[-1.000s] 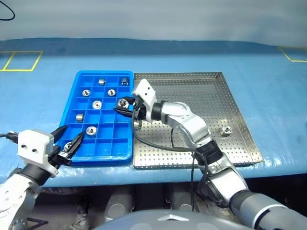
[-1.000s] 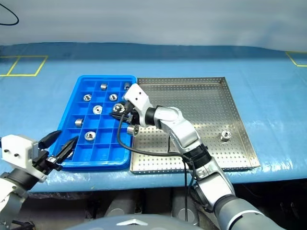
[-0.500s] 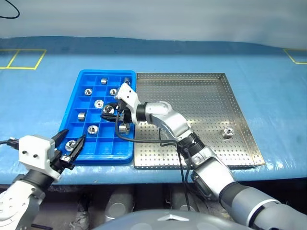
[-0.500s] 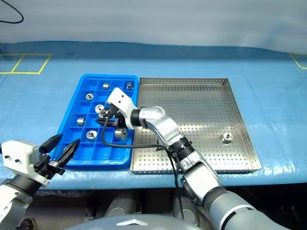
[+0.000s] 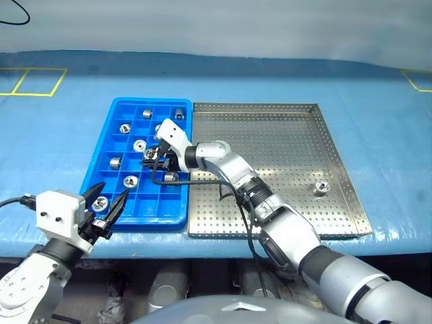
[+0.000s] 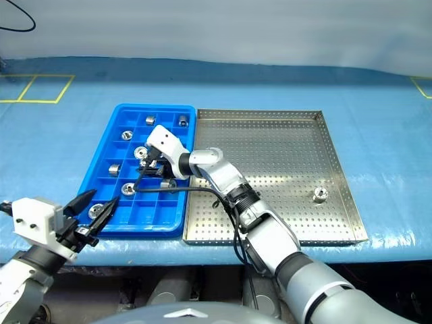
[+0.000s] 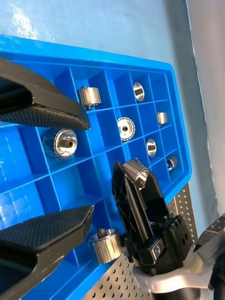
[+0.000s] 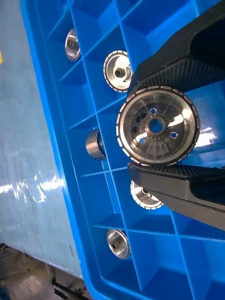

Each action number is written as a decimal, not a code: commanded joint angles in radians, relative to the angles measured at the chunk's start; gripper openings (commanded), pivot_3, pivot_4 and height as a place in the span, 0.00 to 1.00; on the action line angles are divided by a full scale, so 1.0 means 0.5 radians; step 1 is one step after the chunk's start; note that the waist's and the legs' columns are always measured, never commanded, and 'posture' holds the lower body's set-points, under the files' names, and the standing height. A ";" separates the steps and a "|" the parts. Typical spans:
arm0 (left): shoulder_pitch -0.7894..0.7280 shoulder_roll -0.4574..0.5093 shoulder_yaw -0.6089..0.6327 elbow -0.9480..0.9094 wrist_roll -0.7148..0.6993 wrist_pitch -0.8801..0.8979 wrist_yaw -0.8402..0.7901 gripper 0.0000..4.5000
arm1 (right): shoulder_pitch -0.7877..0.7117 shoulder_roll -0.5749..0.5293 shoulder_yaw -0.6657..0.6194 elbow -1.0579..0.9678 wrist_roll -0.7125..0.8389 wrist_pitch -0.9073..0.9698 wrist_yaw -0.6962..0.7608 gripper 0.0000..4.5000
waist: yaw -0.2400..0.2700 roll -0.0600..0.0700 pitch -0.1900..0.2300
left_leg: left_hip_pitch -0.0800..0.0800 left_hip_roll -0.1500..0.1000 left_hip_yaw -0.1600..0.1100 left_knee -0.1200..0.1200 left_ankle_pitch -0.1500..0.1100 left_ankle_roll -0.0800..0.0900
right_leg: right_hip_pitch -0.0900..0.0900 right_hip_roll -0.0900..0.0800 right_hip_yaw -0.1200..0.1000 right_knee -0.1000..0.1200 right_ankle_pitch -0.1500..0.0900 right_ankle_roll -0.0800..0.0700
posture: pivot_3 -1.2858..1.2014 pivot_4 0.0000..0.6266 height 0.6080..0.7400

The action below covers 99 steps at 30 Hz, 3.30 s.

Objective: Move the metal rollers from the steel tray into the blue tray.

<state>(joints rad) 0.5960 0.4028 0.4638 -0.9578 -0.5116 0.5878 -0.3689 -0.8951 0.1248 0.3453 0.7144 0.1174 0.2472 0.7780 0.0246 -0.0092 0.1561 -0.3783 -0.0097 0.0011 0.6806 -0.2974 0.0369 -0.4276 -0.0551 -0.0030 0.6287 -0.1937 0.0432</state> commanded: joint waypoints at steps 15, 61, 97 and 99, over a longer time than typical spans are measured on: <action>0.011 0.021 0.002 -0.081 0.026 -0.054 0.029 0.61 | -0.136 0.125 -0.133 0.104 -0.025 -0.149 -0.037 0.99 | 0.004 0.000 0.000 | 0.000 0.000 -0.002 -0.002 0.001 -0.002 | 0.000 0.001 -0.001 0.000 -0.001 -0.001 | 0.59 0.24 1.00; -1.468 -0.321 -1.209 1.091 0.053 -0.199 -0.304 0.61 | 0.638 -0.444 -0.443 -1.822 0.217 0.720 -0.642 0.99 | -0.246 0.005 0.001 | -0.004 -0.001 0.000 0.005 -0.008 0.015 | -0.001 -0.005 0.001 0.003 0.010 0.015 | 0.44 0.24 1.00; -1.444 -0.349 -1.090 1.107 0.017 -0.219 -0.297 0.28 | 0.622 -0.440 -0.481 -1.684 0.214 0.683 -0.740 1.00 | -0.245 0.005 0.001 | -0.005 -0.002 0.001 0.005 -0.008 0.015 | -0.001 -0.005 0.001 0.003 0.011 0.017 | 0.45 0.24 1.00; -1.386 -0.307 -1.045 1.069 0.008 -0.216 -0.293 0.28 | 0.616 -0.437 -0.503 -1.636 0.209 0.672 -0.770 1.00 | -0.243 0.005 0.001 | -0.005 -0.002 0.001 0.005 -0.008 0.015 | -0.001 -0.006 0.002 0.003 0.011 0.017 | 0.45 0.24 1.00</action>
<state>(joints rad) -0.1146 0.2316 -0.1188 -0.3651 -0.4929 0.4928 -0.5193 -0.5676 -0.0819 0.1468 -0.1044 0.2325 0.6121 0.4256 -0.0969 -0.0065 0.1566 -0.3806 -0.0105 0.0015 0.6830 -0.3016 0.0445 -0.4281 -0.0580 -0.0022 0.6301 -0.1883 0.0518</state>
